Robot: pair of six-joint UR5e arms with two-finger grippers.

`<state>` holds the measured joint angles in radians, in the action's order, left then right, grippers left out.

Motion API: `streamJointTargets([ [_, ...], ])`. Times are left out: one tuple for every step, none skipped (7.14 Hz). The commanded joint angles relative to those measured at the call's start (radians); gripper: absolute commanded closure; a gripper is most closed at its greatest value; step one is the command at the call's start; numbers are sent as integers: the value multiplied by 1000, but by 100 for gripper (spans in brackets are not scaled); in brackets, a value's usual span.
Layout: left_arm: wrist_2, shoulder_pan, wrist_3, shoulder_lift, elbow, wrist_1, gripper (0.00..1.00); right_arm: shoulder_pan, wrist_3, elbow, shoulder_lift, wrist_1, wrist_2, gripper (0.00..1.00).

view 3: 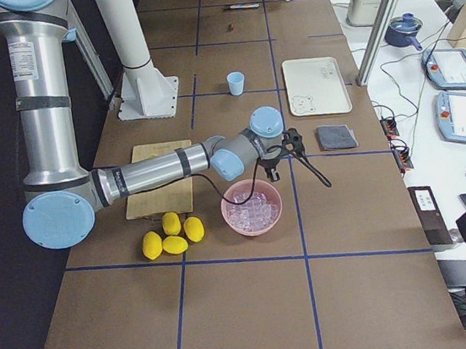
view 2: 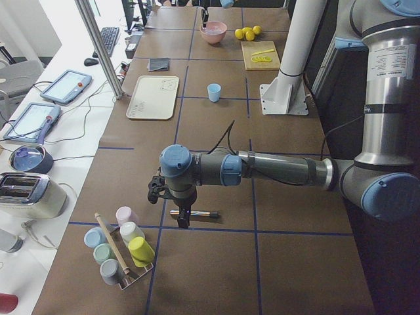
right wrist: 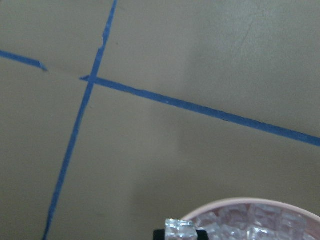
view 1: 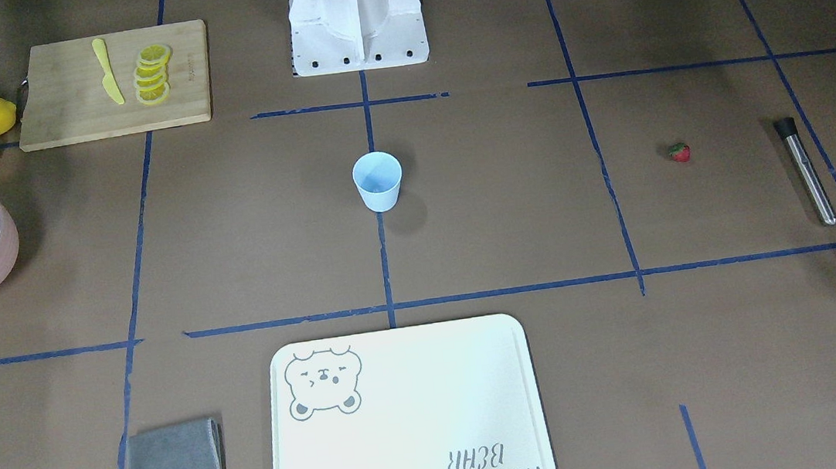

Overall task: Mash ice and strawberries in cup
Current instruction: 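Carry the ice cube with the right gripper over the blue cup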

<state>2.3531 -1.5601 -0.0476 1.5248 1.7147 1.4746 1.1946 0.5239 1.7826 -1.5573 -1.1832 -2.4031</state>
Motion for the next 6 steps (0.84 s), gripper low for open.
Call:
streamJointTargets([
  [0, 0, 0, 0, 0, 1, 0, -84, 260, 27, 127, -7, 27, 97],
  [0, 0, 0, 0, 0, 1, 0, -161, 386, 27, 193, -7, 79, 97],
  [0, 0, 0, 0, 2, 1, 0, -247, 494, 27, 256, -10, 170, 97],
  [0, 0, 0, 0, 2, 1, 0, -326, 592, 26, 317, -13, 233, 97],
  [0, 0, 0, 0, 2, 1, 0, -402, 685, 26, 394, -62, 307, 97],
  [0, 2, 0, 0, 2, 1, 0, -491, 765, 26, 474, -137, 412, 97],
])
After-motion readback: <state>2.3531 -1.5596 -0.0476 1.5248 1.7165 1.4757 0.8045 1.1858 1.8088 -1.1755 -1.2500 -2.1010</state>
